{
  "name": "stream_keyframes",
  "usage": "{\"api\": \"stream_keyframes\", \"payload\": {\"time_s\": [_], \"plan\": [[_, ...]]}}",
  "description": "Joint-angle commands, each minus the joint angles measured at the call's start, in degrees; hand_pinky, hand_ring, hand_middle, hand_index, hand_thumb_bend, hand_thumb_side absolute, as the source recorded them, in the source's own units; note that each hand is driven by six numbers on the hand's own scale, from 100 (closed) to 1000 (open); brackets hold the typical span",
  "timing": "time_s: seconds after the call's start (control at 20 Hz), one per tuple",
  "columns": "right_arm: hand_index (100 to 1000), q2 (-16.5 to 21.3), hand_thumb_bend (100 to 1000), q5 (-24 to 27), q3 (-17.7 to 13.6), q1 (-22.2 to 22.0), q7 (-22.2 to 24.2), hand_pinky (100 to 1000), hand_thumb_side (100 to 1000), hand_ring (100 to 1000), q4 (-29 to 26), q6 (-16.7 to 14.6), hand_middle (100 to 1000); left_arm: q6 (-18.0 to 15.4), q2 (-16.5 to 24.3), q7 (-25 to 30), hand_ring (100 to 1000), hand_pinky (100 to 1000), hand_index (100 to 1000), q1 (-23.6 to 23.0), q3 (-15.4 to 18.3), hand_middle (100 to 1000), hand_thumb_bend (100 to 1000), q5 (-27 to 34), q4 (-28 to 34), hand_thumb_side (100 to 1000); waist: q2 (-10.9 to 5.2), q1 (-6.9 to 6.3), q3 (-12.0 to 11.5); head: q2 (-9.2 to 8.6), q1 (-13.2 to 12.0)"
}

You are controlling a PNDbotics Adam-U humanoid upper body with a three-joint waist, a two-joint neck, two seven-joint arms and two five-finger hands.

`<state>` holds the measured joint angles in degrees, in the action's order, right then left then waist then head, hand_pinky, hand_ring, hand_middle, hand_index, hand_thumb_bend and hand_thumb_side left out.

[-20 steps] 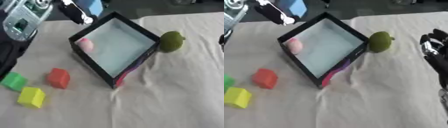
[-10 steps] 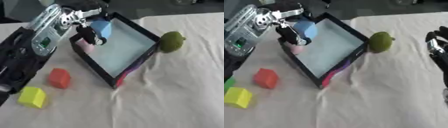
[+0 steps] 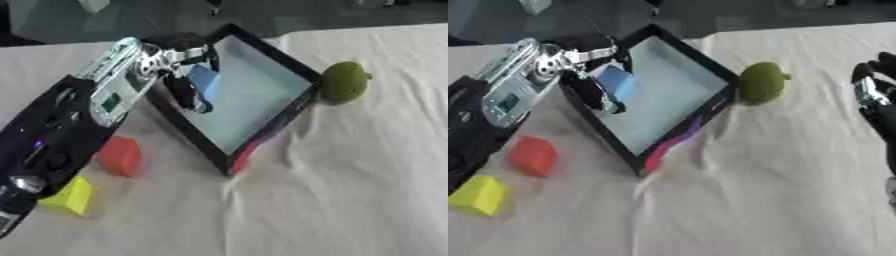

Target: Pick up objects on the table and place them in the box.

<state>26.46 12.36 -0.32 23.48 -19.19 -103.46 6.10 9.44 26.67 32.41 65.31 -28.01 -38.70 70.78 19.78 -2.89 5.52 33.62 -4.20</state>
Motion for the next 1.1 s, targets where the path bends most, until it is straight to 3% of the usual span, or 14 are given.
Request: {"api": "stream_keyframes", "payload": {"time_s": [0.05, 0.1, 0.25, 0.45, 0.5, 0.65, 0.9, 1.1], "plan": [[877, 0.7, 238, 0.2, -0.2, 0.7, 0.0, 877, 414, 802, -1.0, 0.1, 813, -1.2, 0.3, 0.2, 888, 884, 894, 0.6, 1.2, 827, 538, -0.4, -0.6, 184, -2.38, -0.46, 0.0, 0.07, -0.1], [877, 0.7, 238, 0.2, -0.2, 0.7, 0.1, 877, 414, 802, -0.9, 0.1, 813, -1.5, 0.2, 0.4, 889, 885, 904, 0.6, 1.4, 830, 552, -0.3, -0.7, 220, -2.38, -0.45, 0.0, 0.13, 0.0], [877, 0.8, 237, 0.1, -0.2, 0.6, 0.1, 877, 414, 801, -0.9, 0.1, 813, -1.8, 0.7, -0.1, 905, 896, 981, 0.7, 2.5, 853, 701, 0.4, 0.1, 472, -2.46, -0.40, -0.2, 0.23, 0.1], [877, 1.1, 236, 0.2, -0.4, 0.4, -0.1, 877, 414, 800, -1.0, 0.0, 813, -1.2, 2.1, -2.5, 901, 892, 946, 0.7, 5.2, 832, 677, 2.4, 3.6, 473, -2.67, -0.24, -0.6, 0.45, 0.6], [877, 1.2, 236, 0.2, -0.5, 0.3, -0.2, 877, 413, 800, -1.0, 0.0, 812, -1.4, 2.8, -3.2, 891, 881, 911, 0.6, 6.1, 816, 632, 3.2, 4.9, 399, -2.78, -0.21, -0.8, 0.63, 0.9], [877, 1.9, 237, 0.2, -0.9, -0.3, -0.6, 877, 411, 799, -1.1, -0.1, 812, -3.6, 6.6, -4.9, 883, 874, 875, -0.4, 8.1, 807, 586, 6.1, 9.5, 322, -3.14, -0.31, -1.5, 1.12, 2.6], [877, 3.0, 238, 0.0, -1.7, -1.6, -1.3, 877, 411, 800, -1.0, -0.2, 812, -7.4, 14.2, -2.1, 897, 888, 885, -5.5, 11.5, 819, 587, 10.8, 17.3, 291, -3.77, -0.46, -3.4, 2.22, 6.7], [877, 3.5, 237, 0.0, -2.1, -2.3, -1.7, 877, 409, 800, -0.8, -0.3, 813, -8.0, 20.4, 1.1, 906, 894, 893, -10.8, 14.8, 826, 601, 14.6, 23.5, 328, -4.18, -0.30, -4.6, 2.96, 7.7]]}}
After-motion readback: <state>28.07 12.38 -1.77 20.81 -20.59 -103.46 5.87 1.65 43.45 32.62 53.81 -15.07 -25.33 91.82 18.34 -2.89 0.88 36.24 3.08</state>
